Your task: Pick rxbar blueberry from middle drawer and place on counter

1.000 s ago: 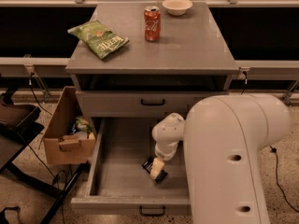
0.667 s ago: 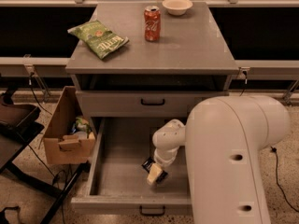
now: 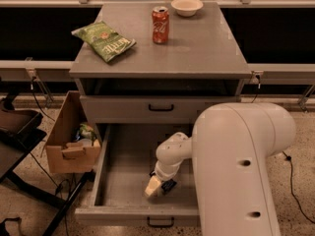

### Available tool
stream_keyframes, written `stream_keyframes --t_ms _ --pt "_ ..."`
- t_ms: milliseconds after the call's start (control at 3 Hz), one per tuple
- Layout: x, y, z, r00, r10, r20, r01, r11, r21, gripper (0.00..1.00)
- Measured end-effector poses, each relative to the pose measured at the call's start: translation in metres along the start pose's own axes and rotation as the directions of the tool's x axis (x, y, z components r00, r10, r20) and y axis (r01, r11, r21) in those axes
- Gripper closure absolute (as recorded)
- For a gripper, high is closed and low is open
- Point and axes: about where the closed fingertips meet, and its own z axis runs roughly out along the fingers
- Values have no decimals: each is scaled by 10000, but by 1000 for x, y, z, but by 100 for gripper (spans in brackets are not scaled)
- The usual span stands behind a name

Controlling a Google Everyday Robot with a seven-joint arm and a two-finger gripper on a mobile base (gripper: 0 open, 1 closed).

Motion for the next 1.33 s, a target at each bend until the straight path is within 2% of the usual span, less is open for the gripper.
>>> stream_keyframes --t_ms 333,1333 --pt "-7 6 17 10000 79 32 -79 9999 -127 18" --pt "-10 8 -2 10000 84 33 -84 9999 -132 88"
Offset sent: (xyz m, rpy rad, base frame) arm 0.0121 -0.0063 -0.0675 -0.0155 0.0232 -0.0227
